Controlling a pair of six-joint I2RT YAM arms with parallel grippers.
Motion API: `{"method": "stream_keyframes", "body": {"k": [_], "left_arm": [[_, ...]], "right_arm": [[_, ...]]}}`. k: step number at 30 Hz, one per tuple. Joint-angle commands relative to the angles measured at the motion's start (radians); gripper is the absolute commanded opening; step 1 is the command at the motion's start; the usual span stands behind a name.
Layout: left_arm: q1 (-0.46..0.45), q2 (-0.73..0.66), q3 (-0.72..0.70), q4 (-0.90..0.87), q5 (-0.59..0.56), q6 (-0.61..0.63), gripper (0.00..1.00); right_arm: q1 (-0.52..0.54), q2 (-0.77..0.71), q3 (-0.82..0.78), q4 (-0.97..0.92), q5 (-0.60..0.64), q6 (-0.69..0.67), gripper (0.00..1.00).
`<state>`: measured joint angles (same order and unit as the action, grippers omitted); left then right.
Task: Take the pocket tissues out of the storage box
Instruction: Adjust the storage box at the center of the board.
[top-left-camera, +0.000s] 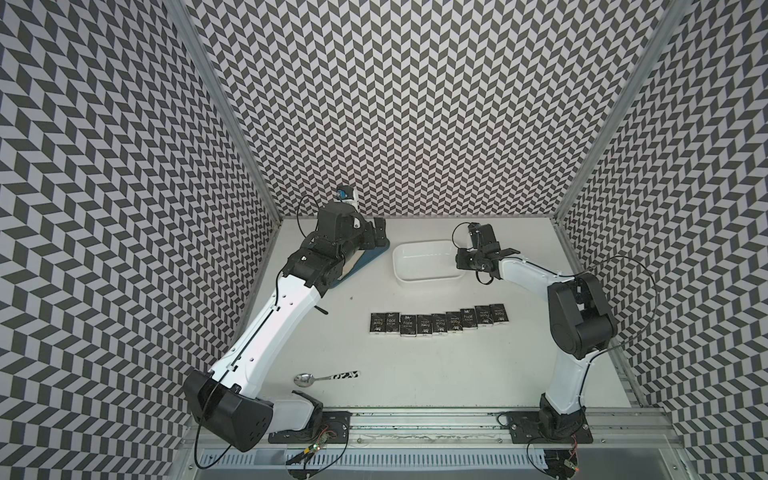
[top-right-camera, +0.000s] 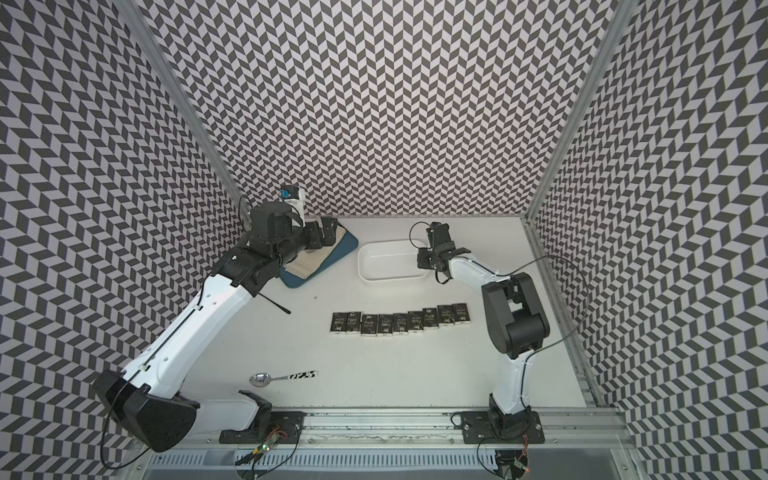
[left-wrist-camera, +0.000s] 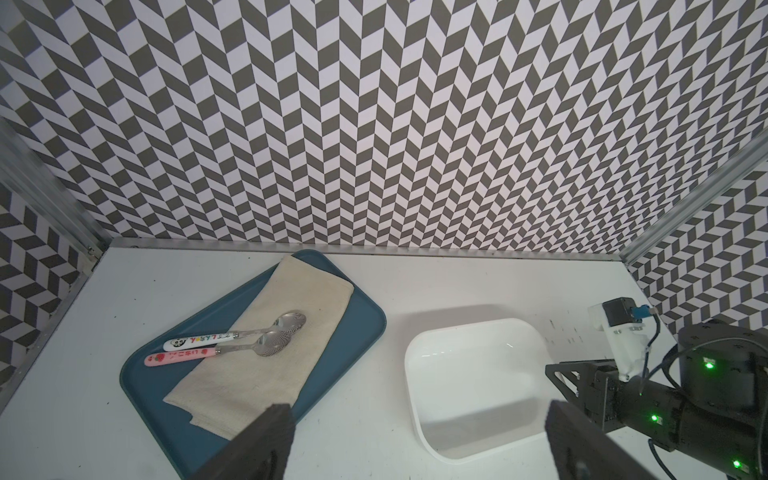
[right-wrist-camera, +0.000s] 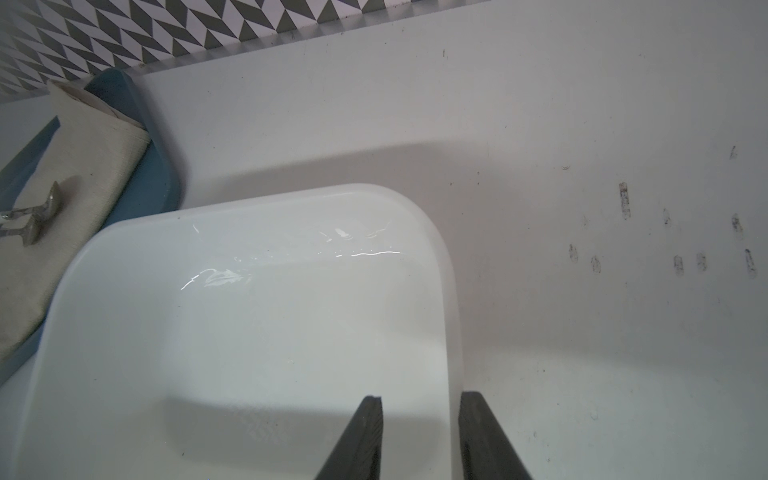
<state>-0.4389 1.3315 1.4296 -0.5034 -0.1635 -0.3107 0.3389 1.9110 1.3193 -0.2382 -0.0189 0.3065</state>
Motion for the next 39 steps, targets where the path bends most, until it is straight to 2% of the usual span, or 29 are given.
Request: {"method": "stream_keyframes", "body": {"k": [1,9,21,27,35,39], "left_arm": [[-0.005,-0.002,0.03,-0.006,-0.01,0.01,0.99],[-0.004,0.002,0.029,-0.001,-0.005,0.007,0.99],[-0.004,-0.002,0.026,-0.003,-0.011,0.012,0.99],[-0.004,-0.006,0.02,-0.002,-0.014,0.013,0.99],[-0.004,-0.008,0.02,-0.002,-0.016,0.016,0.99],[-0.004,-0.014,0.017,0.001,-0.018,0.015,0.99]], "right_arm": [[0.009,0.002,-0.003,-0.009,0.007,0.0,0.37],[0.009,-0.095,0.001,-0.007,0.041,-0.006,0.49],[0.009,-0.021,-0.011,0.001,0.043,-0.013,0.5],[0.009,0.011,-0.027,0.009,0.031,-0.015,0.42],[0.008,0.023,-0.03,0.039,0.08,-0.036,0.17],[-0.001,0.043,0.024,0.038,0.133,-0.094,0.13]]}}
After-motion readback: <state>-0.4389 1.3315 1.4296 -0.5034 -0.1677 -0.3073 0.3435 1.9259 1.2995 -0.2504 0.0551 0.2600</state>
